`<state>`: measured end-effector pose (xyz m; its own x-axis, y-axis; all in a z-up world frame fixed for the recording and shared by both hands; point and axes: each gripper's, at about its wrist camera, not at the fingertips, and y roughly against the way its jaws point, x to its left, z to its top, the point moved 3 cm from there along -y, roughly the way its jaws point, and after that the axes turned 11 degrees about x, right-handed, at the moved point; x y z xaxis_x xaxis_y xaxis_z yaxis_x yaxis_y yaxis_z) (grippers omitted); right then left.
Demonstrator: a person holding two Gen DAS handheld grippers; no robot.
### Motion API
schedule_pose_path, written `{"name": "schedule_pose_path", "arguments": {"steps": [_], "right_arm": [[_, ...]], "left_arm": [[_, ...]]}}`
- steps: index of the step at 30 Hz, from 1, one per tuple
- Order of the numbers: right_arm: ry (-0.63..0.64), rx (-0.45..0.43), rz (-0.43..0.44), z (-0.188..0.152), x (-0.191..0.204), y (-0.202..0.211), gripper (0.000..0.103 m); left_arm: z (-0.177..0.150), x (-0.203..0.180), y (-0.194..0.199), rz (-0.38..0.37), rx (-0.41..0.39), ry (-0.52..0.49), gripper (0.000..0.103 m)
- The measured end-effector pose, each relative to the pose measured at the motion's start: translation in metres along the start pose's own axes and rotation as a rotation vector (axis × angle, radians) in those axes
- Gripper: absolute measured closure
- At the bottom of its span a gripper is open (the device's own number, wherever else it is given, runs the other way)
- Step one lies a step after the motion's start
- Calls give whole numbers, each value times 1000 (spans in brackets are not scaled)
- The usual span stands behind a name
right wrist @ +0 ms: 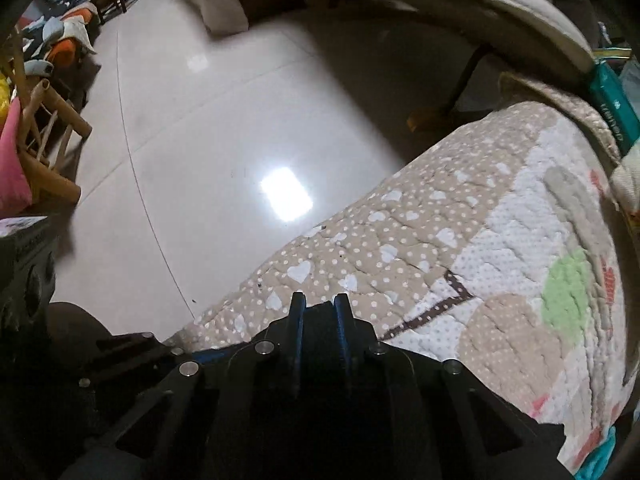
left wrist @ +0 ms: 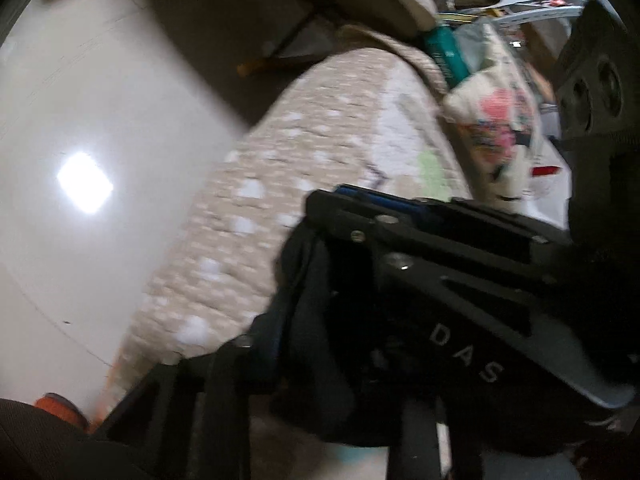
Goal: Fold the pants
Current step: 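Lay the folded pants down with both grippers and release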
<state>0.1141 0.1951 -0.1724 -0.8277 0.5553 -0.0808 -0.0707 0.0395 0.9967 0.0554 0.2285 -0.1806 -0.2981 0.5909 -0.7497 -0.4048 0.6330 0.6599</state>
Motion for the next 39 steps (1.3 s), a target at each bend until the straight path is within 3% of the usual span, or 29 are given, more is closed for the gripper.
{"name": "schedule_pose_path", "arguments": {"steps": [7, 13, 23, 26, 29, 31, 34, 35, 37, 39], "right_arm": [[-80, -133, 67, -34, -28, 52, 88], [-182, -222, 95, -71, -62, 82, 88], [-397, -283, 135, -173, -144, 88, 88], [-461, -288, 150, -208, -168, 80, 88], [-506, -254, 93, -241, -187, 68, 86], [-537, -194, 0, -262, -202, 58, 83], [-612, -138, -156, -286, -222, 56, 61], [-641, -162, -186, -291, -227, 64, 61], [-678, -248, -158, -294, -228, 82, 61], [-686, -376, 2, -288, -219, 100, 61]], "left_arm": [[-8, -36, 13, -93, 1, -18, 80], [-18, -90, -2, -76, 22, -103, 80], [-59, -169, -89, -17, 142, -240, 79], [-76, -183, -111, 17, 186, -272, 73], [-96, -195, -116, 36, 231, -341, 68], [-110, -200, -108, 21, 268, -400, 63], [-119, -195, -85, 16, 274, -457, 60], [-118, -190, -75, 19, 258, -463, 60], [-105, -175, -56, 41, 200, -429, 59], [-86, -155, -47, 54, 160, -330, 56]]}}
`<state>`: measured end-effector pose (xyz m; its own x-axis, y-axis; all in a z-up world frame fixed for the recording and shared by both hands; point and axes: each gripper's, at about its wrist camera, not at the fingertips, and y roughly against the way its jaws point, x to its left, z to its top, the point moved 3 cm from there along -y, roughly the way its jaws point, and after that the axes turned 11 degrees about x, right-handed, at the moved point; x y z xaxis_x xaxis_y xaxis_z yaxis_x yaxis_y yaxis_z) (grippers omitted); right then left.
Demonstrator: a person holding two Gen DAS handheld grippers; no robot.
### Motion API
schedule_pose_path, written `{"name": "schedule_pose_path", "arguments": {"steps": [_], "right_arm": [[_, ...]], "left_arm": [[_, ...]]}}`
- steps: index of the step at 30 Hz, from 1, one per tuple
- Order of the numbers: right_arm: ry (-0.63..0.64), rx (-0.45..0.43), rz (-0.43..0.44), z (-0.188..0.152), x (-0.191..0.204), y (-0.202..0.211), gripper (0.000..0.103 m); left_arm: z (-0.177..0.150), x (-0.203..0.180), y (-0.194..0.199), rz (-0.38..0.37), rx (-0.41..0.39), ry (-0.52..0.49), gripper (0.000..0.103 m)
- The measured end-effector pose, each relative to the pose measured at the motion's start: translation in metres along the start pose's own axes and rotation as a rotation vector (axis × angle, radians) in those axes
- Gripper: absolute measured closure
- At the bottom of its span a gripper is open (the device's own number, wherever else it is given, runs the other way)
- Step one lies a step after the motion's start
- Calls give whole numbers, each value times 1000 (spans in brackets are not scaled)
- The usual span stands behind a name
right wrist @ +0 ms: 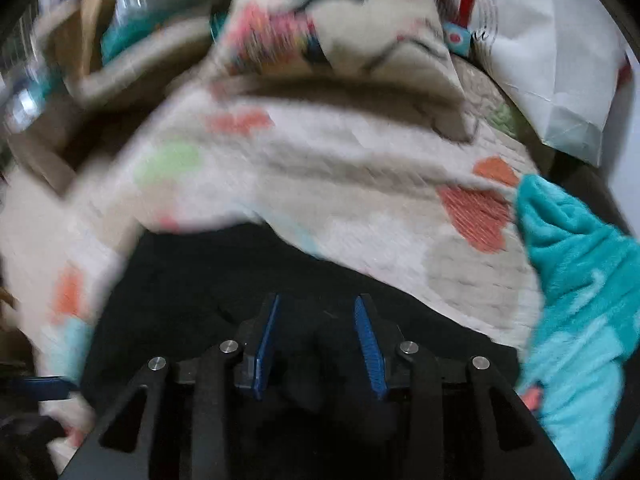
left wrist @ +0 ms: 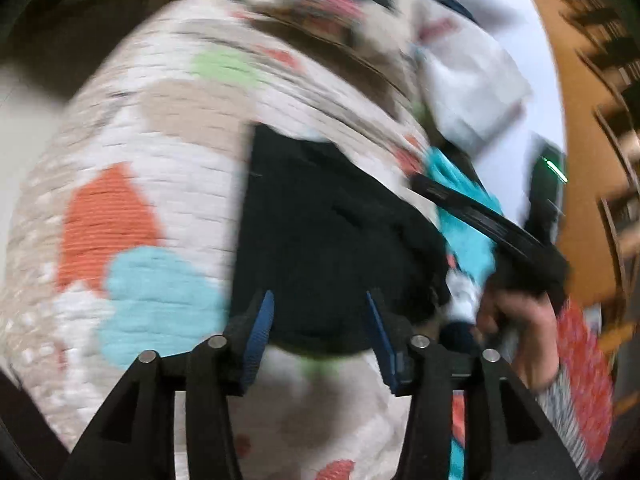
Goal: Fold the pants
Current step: 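Lay the folded pants down with both grippers and release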
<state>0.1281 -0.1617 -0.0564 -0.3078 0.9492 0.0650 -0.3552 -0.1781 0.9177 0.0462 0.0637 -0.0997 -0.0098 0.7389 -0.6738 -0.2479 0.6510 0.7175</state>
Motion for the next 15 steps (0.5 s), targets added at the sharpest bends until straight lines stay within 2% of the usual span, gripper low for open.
{"name": "schedule_pose_path", "arguments": {"steps": [2, 3, 4, 6, 9, 13, 15], "right_arm": [[-14, 13, 180, 0, 17, -4, 61], [-13, 43, 235, -2, 26, -12, 61], [-12, 70, 245, -6, 33, -19, 61], [-18, 144, 218, -14, 38, -42, 61], [-44, 253, 79, -27, 25, -72, 63], [-30, 198, 69, -10, 35, -56, 59], [13, 180, 59, 2, 50, -50, 44]], "left_arm": [[8, 23, 4, 18, -19, 95, 56], [11, 28, 4, 23, -30, 114, 56], [13, 31, 3, 35, -36, 113, 56], [16, 28, -5, 56, -36, 90, 56], [21, 19, -30, 63, -6, 68, 55], [15, 17, -54, 62, 39, 63, 53], [12, 17, -61, 62, 40, 62, 53]]}}
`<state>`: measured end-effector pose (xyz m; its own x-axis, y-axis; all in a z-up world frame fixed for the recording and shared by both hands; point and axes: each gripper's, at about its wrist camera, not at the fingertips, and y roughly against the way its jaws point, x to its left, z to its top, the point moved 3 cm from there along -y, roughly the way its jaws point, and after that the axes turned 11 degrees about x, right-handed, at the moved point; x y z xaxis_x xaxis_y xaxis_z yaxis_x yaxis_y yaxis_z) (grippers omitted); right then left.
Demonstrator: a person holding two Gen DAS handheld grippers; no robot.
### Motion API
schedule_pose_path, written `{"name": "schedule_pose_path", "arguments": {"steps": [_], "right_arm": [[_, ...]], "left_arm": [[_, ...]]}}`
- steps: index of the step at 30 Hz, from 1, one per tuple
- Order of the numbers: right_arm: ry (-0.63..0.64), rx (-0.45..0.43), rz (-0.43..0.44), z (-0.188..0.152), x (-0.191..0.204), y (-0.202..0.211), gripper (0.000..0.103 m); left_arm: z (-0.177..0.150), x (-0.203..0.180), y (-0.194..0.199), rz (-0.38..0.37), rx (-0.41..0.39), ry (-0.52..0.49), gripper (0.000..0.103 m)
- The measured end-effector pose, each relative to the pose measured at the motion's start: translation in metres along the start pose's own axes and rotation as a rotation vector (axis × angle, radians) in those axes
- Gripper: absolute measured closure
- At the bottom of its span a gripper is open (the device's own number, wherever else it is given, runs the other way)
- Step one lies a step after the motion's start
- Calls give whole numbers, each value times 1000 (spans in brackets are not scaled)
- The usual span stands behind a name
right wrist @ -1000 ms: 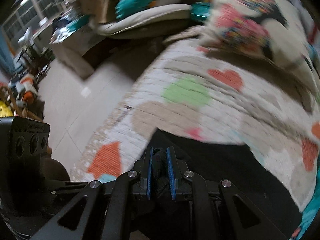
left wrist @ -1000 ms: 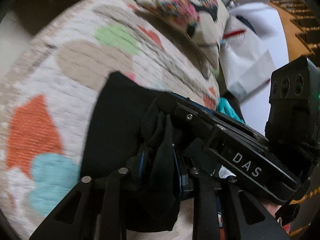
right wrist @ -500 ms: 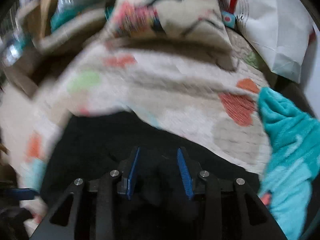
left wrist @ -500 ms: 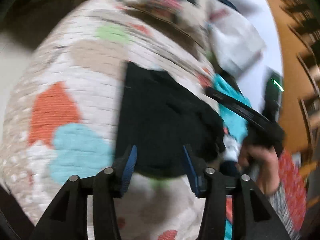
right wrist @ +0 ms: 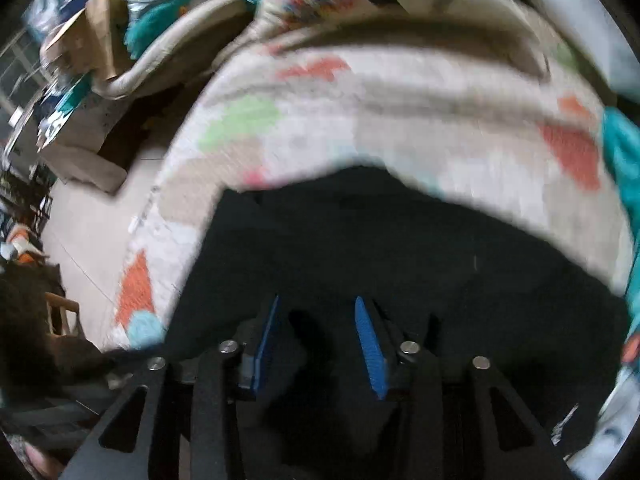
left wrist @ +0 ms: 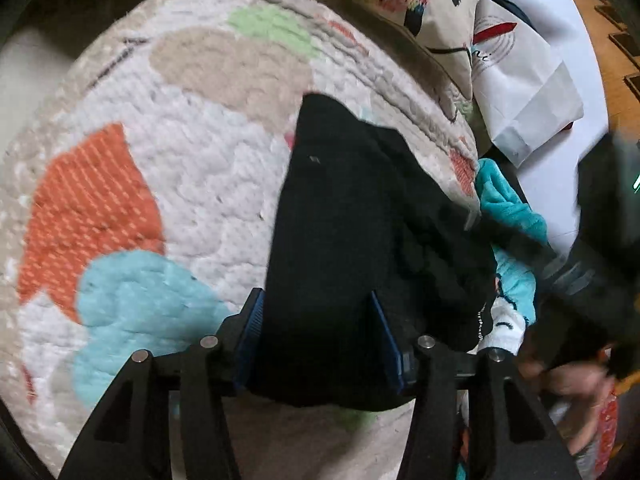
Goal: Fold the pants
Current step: 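Lay the folded pants down with both grippers and release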
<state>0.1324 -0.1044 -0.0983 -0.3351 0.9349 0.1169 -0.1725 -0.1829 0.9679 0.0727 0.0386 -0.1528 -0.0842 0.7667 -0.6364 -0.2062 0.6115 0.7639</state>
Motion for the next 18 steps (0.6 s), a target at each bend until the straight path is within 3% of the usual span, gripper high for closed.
{"name": "schedule_pose_path", "arguments": {"steps": [1, 3, 7, 10, 18], "right_arm": [[21, -7, 2, 9, 11, 2, 35], [63, -9, 16, 26, 32, -1, 33], [173, 66, -62, 52, 75, -42, 32], [199, 177, -149, 55, 83, -75, 92], [107, 137, -40, 69, 80, -67, 94]], "left_arm": [[-1, -4, 0, 13, -12, -21, 53], [-6, -8, -2, 51, -15, -60, 77], [-9, -2, 0, 21, -10, -32, 85], [-10, 1, 4, 12, -16, -27, 89], [-5, 30, 23, -75, -19, 69, 91]]}}
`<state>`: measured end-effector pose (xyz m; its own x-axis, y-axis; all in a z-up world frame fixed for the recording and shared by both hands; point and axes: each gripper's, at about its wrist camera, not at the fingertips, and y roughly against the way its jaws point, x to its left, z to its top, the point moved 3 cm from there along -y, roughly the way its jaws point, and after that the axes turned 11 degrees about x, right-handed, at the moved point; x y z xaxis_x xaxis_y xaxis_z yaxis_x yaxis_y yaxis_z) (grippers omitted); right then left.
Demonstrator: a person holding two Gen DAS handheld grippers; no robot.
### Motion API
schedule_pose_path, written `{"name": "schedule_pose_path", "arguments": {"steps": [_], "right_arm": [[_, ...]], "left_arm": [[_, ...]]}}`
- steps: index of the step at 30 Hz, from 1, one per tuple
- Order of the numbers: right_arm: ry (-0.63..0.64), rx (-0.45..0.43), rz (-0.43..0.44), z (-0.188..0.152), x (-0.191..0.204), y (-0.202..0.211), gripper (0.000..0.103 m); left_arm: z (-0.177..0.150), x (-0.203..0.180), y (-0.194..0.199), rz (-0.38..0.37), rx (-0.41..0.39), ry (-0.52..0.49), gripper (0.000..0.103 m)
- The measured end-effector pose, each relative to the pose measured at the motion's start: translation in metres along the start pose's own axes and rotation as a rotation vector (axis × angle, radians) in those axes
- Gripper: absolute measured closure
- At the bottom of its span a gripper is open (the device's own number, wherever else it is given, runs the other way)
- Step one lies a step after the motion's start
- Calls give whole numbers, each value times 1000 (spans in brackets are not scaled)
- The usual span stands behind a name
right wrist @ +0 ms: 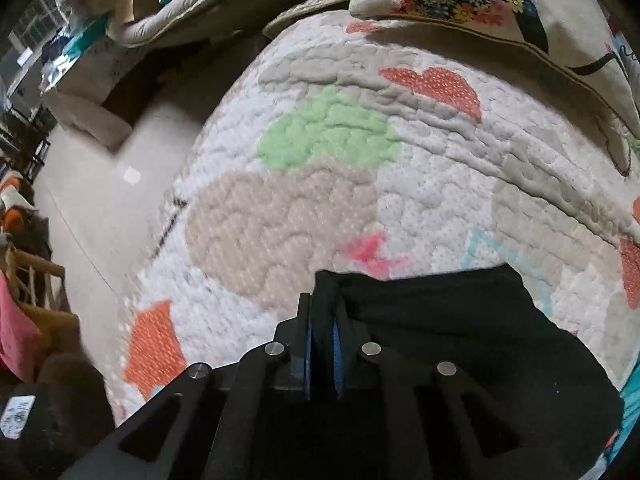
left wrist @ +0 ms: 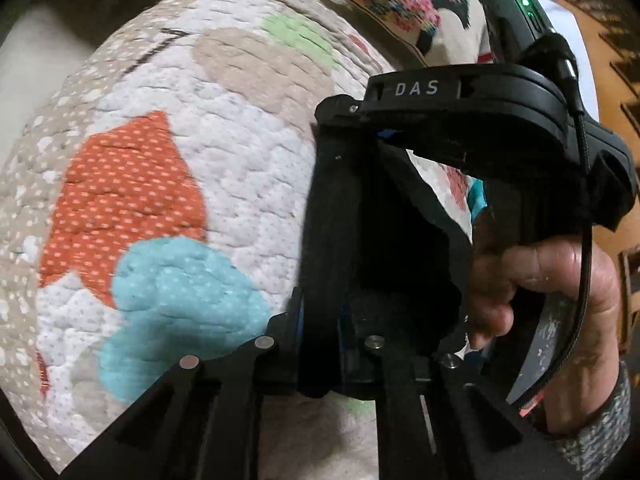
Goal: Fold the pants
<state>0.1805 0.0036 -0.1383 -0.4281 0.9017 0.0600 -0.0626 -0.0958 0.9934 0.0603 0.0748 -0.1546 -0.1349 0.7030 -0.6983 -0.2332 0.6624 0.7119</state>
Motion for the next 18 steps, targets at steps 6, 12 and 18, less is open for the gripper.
{"name": "schedule_pose_path", "arguments": {"steps": [6, 12, 18], "right_arm": [[53, -20, 51, 30, 43, 0, 95], [95, -28, 64, 50, 74, -11, 100], [17, -181, 10, 26, 29, 36, 71]], "left_arm": [[6, 30, 25, -12, -30, 105, 91], [-2, 49, 30, 1, -22, 152, 88], [-26, 73, 63, -24, -28, 188, 87]]}}
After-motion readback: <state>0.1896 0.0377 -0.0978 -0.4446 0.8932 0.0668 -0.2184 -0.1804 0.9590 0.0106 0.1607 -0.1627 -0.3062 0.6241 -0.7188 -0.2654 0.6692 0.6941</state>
